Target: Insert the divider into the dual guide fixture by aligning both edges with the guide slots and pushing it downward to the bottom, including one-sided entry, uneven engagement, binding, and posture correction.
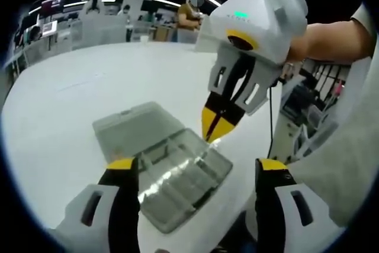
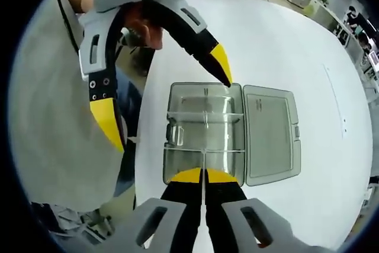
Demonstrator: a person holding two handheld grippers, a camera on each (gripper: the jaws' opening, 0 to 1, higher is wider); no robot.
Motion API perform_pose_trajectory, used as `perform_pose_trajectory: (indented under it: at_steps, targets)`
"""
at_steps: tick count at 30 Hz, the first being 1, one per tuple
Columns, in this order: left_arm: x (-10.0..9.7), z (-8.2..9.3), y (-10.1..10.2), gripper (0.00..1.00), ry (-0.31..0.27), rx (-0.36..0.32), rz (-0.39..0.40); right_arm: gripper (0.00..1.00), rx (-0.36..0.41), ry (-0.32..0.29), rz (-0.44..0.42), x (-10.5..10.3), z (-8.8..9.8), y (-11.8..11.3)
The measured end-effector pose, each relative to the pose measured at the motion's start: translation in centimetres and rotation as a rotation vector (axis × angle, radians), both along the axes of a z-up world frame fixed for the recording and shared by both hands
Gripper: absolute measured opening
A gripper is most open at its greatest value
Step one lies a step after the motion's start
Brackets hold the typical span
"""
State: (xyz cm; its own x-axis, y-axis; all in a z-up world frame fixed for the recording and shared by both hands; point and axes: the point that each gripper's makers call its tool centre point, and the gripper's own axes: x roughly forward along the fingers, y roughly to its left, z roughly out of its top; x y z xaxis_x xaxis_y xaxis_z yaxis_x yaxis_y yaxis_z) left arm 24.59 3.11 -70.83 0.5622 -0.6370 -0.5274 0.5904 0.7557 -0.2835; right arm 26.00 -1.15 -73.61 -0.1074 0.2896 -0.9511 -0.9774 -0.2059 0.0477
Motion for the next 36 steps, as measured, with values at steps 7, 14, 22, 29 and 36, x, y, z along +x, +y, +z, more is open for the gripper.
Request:
perform_pose_trajectory:
  at_steps: [7, 14, 22, 29, 36]
  targets:
    - [0.0, 0.0, -0.1, 0.78, 0.001, -0.001, -0.002, 0.0, 0.013, 0.017, -0.014, 0.0, -0.2, 0.1]
    - [0.1, 0.0, -0.2, 0.78, 0.001, -0.001, -0.001, 0.0, 0.026, 0.048, -0.041, 0.1, -0.5, 0.0]
    - [0.2, 0.0, -0.2, 0.78, 0.001, -0.003, 0.002, 0.0, 0.022, 0.057, -0.042, 0.3, -1.3, 0.0]
    - [0.2, 0.0, 0.0, 0.78, 0.001, -0.003, 0.008, 0.0, 0.022, 0.057, -0.032, 0.4, -1.9, -0.1]
    - [0.2, -0.1, 0.1, 0.77, 0.002, -0.003, 0.011, 0.0, 0.02, 0.056, -0.022, 0.3, -2.4, -0.2]
